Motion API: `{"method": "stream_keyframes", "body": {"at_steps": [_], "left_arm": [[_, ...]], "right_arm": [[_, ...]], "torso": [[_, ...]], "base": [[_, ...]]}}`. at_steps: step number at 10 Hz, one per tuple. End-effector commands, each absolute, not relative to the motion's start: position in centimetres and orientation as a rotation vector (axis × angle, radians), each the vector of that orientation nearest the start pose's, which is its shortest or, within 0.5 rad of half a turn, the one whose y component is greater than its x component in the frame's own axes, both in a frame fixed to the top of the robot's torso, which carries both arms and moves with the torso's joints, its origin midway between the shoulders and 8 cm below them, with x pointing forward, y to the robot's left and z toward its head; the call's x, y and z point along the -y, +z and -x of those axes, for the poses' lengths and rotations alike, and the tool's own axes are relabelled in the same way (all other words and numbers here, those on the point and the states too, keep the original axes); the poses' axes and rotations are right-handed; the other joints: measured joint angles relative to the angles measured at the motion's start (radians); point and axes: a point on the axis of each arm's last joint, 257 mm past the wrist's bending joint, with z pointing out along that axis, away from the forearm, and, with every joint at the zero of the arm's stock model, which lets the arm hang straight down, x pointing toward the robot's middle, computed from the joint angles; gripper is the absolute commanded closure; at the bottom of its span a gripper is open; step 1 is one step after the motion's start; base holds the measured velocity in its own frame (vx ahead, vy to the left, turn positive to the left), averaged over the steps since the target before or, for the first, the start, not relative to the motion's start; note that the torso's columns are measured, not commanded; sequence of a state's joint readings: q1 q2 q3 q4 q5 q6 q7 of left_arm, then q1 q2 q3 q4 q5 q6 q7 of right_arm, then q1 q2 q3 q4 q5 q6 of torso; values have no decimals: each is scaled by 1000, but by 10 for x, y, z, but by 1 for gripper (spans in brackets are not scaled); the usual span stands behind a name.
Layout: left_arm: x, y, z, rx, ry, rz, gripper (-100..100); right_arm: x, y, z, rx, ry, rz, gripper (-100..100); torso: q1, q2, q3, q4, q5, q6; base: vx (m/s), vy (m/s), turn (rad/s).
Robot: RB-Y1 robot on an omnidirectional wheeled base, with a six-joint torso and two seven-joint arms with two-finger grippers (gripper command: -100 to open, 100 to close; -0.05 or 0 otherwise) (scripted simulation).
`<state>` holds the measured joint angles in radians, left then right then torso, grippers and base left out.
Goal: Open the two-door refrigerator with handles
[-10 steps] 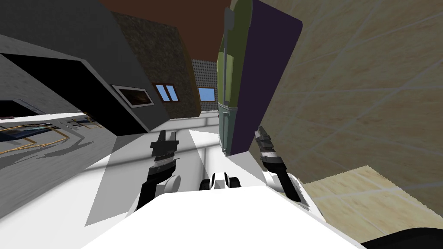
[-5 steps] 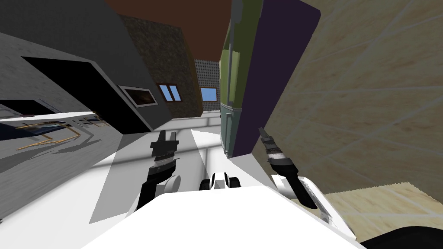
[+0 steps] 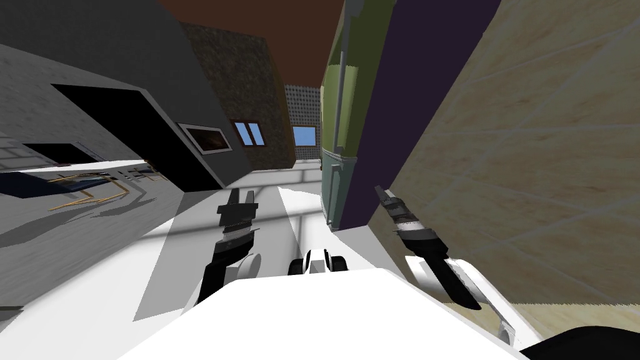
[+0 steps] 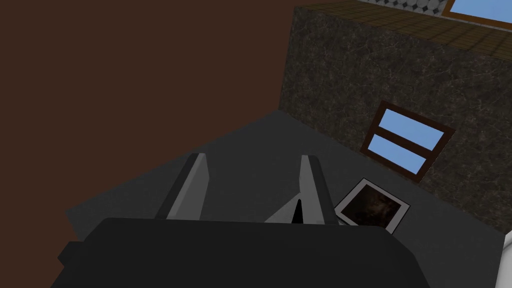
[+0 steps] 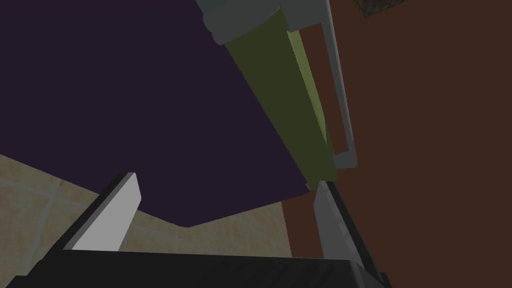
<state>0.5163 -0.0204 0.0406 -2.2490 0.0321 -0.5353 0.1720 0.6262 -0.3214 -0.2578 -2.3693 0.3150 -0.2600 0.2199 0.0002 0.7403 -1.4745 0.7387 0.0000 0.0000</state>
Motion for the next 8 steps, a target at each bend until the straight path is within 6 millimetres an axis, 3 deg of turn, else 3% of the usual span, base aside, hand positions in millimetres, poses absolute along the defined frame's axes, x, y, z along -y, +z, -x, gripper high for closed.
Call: {"method": "stream_keyframes", "body": {"at_steps": [1,8], "left_arm": [[-301,13,-339,-526,-1431,757,0],[-301,13,-339,-526,-1431,757,0]], "right_arm": [[348,-6,-344,-1198,306,-125,-100],[373,1,-338,-1266,-34,94,-100]], "torso": [[1,-2,-1,-1,0,0],[-1,-3,-2,-1,0,0]], "base": [[94,36,109],[80,24,56]]}}
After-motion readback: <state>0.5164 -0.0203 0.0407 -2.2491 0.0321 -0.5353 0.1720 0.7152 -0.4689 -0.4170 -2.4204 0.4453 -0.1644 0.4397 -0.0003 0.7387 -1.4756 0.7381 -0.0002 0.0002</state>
